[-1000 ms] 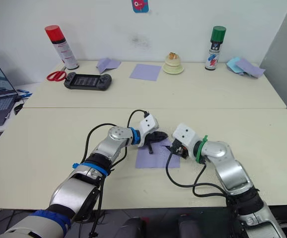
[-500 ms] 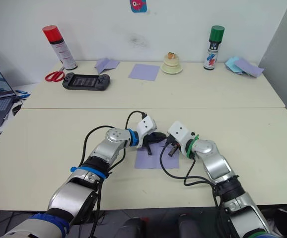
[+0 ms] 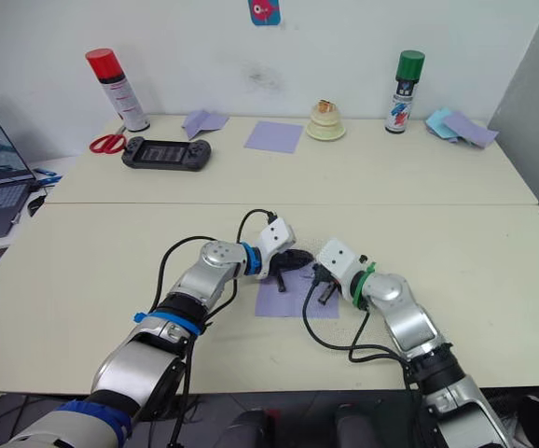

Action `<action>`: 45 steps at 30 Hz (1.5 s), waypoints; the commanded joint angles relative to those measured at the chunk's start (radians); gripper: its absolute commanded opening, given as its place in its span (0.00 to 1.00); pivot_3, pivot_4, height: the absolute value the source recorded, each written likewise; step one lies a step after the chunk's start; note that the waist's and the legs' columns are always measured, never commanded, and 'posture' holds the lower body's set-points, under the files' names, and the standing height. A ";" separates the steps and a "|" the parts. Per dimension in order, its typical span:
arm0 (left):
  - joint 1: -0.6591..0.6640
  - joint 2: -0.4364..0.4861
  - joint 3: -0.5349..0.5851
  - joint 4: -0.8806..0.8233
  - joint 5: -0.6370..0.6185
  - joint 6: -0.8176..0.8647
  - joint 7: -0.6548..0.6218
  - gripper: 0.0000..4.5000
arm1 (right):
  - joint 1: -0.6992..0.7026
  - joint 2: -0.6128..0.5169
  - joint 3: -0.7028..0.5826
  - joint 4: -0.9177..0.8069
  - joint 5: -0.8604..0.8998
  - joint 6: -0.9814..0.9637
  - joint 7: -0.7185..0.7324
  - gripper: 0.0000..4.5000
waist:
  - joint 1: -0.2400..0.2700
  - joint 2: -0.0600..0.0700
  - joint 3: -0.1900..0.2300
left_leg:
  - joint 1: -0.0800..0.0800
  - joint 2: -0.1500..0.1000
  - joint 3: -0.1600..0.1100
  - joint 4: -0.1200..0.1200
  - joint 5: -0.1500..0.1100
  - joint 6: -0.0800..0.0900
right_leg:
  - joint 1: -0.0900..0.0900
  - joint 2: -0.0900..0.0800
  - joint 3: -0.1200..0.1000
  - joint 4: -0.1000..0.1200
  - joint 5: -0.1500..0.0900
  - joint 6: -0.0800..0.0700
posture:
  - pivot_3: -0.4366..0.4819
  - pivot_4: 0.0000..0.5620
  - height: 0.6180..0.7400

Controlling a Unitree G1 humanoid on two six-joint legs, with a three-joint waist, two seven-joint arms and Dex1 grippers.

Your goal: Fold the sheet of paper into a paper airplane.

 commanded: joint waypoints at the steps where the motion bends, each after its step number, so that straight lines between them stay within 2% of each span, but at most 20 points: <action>1: 0.021 -0.006 -0.028 0.053 0.039 0.024 -0.008 0.00 | 0.053 -0.034 -0.022 -0.026 0.005 0.064 0.007 0.00 | 0.000 0.000 0.000 | 0.001 0.000 0.000 0.000 0.000 0.000 | 0.001 0.000 0.000 0.000 0.000 0.000 | 0.48 0.27 1.00; 8: 0.016 -0.015 -0.029 0.062 0.040 0.019 -0.008 0.00 | 0.124 -0.101 -0.093 -0.113 0.047 0.102 0.026 0.00 | 0.003 -0.002 -0.001 | 0.004 0.000 0.000 0.000 0.000 0.000 | 0.004 0.000 0.001 -0.001 -0.002 0.004 | 0.48 0.27 1.00; 11: 0.017 -0.021 -0.029 0.058 0.038 0.019 -0.007 0.00 | 0.125 -0.068 -0.152 -0.216 0.138 0.001 0.047 0.00 | 0.003 -0.002 -0.001 | 0.004 0.000 0.000 0.000 0.000 0.000 | 0.004 0.000 0.000 -0.001 -0.003 0.005 | 0.48 0.27 1.00; 14: 0.016 -0.022 -0.028 0.058 0.036 0.017 -0.007 0.00 | 0.126 -0.060 -0.160 -0.241 0.165 -0.035 0.057 0.00 | 0.002 -0.002 -0.001 | 0.004 0.000 0.000 -0.001 0.000 0.000 | 0.003 0.000 0.000 -0.001 -0.003 0.005 | 0.48 0.27 1.00; 18: 0.013 -0.019 -0.026 0.054 0.035 0.016 -0.010 0.00 | 0.107 -0.047 -0.116 -0.212 0.159 -0.035 0.063 0.00 | 0.003 -0.002 -0.001 | 0.004 0.000 0.000 -0.001 0.000 0.000 | 0.004 0.000 0.001 -0.001 -0.003 0.005 | 0.48 0.27 1.00; 29: 0.021 -0.012 -0.028 0.027 0.034 0.022 -0.017 0.00 | -0.034 0.047 -0.008 0.052 0.074 -0.053 0.034 0.00 | 0.003 -0.002 -0.001 | 0.003 0.000 0.000 -0.001 0.000 0.000 | 0.002 0.000 0.001 -0.001 -0.002 0.003 | 0.48 0.27 1.00; 37: 0.012 -0.010 -0.018 0.049 0.038 0.017 0.006 0.00 | -0.028 0.032 0.024 0.068 0.047 0.033 0.047 0.00 | 0.002 -0.002 -0.001 | 0.003 0.000 0.000 -0.001 0.000 0.000 | 0.002 0.000 0.000 -0.002 -0.002 0.003 | 0.48 0.27 1.00; 45: -0.053 0.002 0.043 0.158 0.032 0.003 0.136 0.00 | -0.029 0.029 0.032 0.073 0.035 0.055 0.038 0.00 | 0.000 -0.002 -0.001 | 0.005 0.000 0.001 -0.001 0.000 0.000 | 0.003 0.000 0.001 -0.001 -0.002 0.005 | 0.48 0.27 1.00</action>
